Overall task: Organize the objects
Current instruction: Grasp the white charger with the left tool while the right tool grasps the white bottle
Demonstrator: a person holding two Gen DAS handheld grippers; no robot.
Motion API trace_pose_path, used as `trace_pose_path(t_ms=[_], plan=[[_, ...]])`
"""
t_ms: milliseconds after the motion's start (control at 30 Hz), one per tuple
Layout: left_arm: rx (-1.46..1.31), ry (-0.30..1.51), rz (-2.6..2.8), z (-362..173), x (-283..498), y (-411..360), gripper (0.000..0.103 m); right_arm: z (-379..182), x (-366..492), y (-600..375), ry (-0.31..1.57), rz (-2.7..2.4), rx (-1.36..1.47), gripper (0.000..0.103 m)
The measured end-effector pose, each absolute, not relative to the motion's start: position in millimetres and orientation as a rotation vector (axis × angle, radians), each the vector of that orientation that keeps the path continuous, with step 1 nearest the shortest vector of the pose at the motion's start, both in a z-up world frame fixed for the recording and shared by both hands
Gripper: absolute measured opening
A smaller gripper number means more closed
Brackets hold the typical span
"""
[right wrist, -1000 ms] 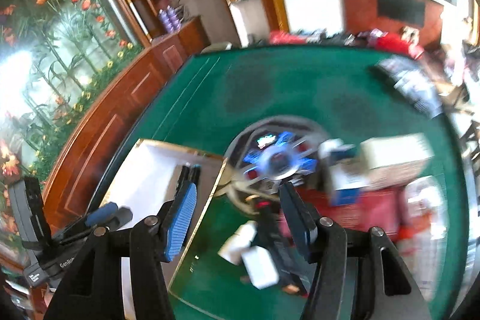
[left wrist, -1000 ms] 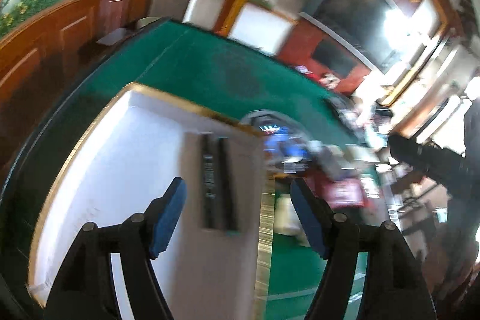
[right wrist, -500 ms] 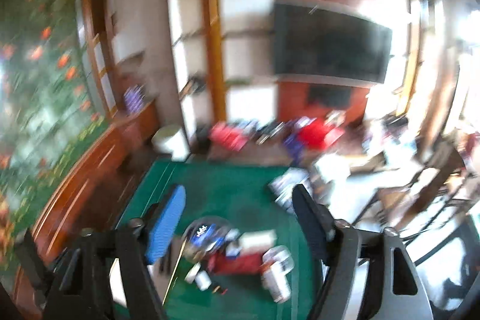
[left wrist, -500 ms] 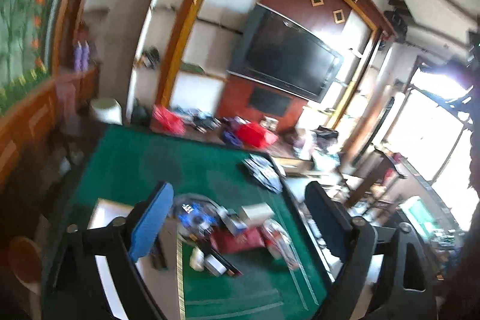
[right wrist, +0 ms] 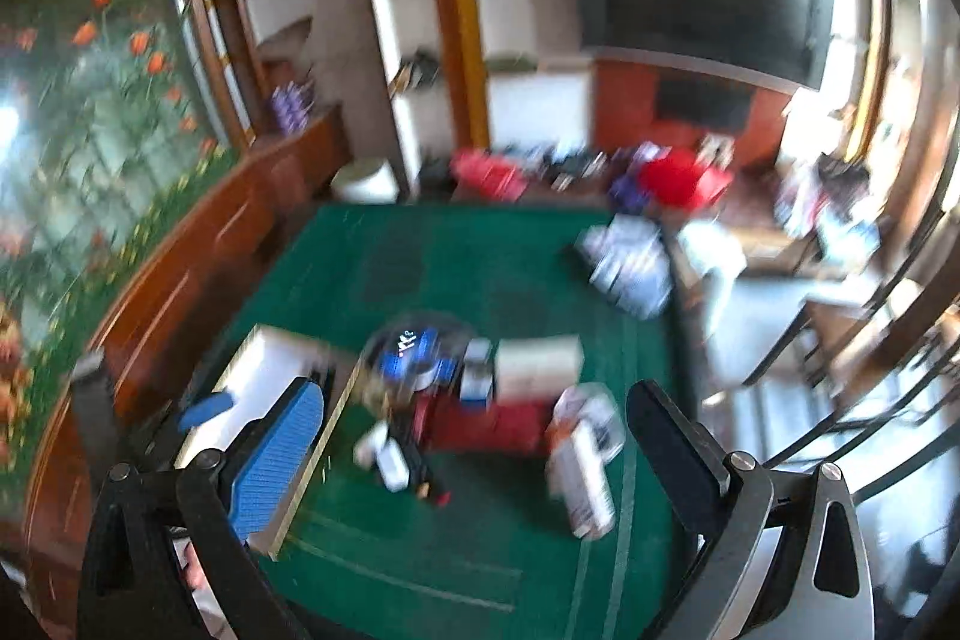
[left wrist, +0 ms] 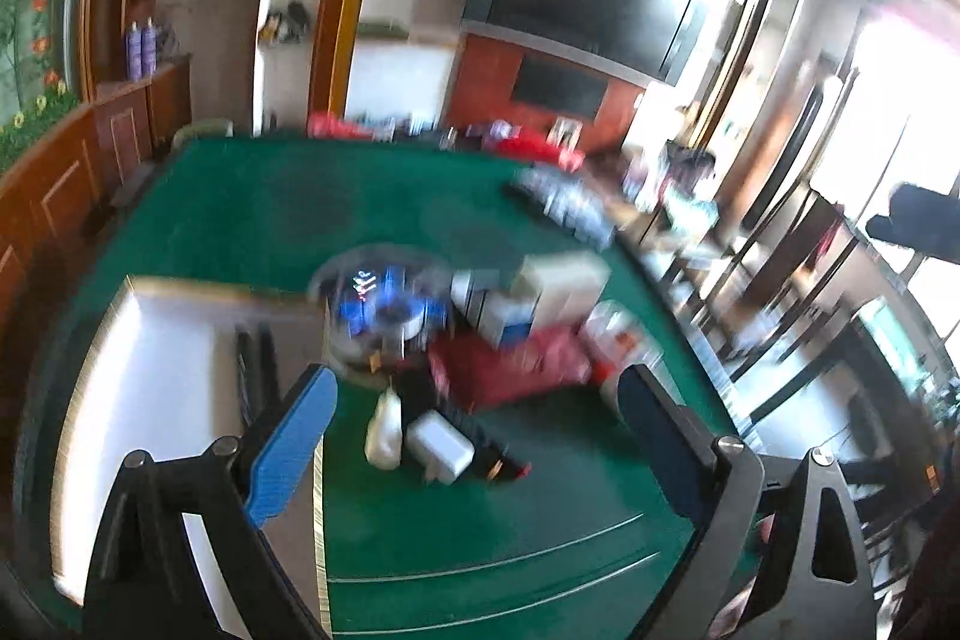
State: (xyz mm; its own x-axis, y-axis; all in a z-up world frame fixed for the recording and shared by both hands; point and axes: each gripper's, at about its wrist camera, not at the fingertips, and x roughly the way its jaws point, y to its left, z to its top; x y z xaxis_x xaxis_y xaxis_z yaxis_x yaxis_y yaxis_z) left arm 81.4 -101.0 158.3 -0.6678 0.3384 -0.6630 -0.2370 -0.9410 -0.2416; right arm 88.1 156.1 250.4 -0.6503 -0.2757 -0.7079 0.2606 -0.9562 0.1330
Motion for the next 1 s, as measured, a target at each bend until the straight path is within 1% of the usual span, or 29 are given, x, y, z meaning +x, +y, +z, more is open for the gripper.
trace_pose_path(t_ms=[33, 133, 233, 267, 333, 367, 400, 433, 467, 500, 567, 700, 733, 767, 800, 867, 900, 1000], plan=[[-1.138, -0.188, 2.611, 134, 77, -95, 0.094, 220, 89, 162, -0.080, -2.574, 1.143, 0.103], [-1.287, -0.196, 2.574, 86, 67, -82, 0.093, 151, 82, 179, -0.256, -2.470, 1.216, 0.103], [-1.327, -0.123, 2.631, 61, 62, -70, 0.092, 107, 76, 187, -0.349, -2.418, 1.275, 0.103], [-1.329, -0.082, 2.662, 55, 60, -67, 0.092, 97, 75, 189, -0.365, -2.407, 1.292, 0.103], [-1.343, -0.062, 2.683, 47, 55, -64, 0.090, 86, 73, 193, -0.385, -2.393, 1.309, 0.103], [-1.359, -0.073, 2.679, 42, 51, -64, 0.085, 83, 73, 194, -0.383, -2.389, 1.309, 0.103], [-1.391, -0.082, 2.671, 38, 46, -63, 0.076, 82, 71, 193, -0.380, -2.391, 1.304, 0.103], [-1.427, -0.090, 2.660, 31, 41, -63, 0.071, 82, 72, 194, -0.375, -2.398, 1.294, 0.103], [-1.452, -0.104, 2.648, 27, 36, -63, 0.062, 82, 72, 196, -0.372, -2.402, 1.287, 0.103], [-1.481, -0.126, 2.629, 22, 31, -63, 0.057, 80, 73, 197, -0.371, -2.402, 1.282, 0.103], [-1.472, -0.190, 2.604, 16, 27, -63, 0.056, 78, 74, 198, -0.379, -2.397, 1.275, 0.103], [-1.449, -0.196, 2.626, 16, 25, -59, 0.055, 70, 73, 201, -0.392, -2.382, 1.286, 0.103], [-1.433, -0.215, 2.621, 15, 26, -61, 0.052, 68, 72, 200, -0.399, -2.377, 1.289, 0.103], [-1.421, -0.240, 2.610, 16, 26, -62, 0.042, 67, 71, 199, -0.401, -2.374, 1.291, 0.103], [-1.411, -0.271, 2.597, 17, 27, -66, 0.038, 65, 71, 198, -0.402, -2.372, 1.292, 0.103], [-1.397, -0.351, 2.554, 18, 33, -74, 0.036, 62, 69, 194, -0.407, -2.365, 1.302, 0.103], [-1.379, -0.374, 2.539, 19, 36, -76, 0.023, 61, 68, 192, -0.407, -2.362, 1.307, 0.103], [-1.327, -0.384, 2.514, 28, 49, -80, 0.023, 55, 66, 184, -0.401, -2.351, 1.321, 0.103]])
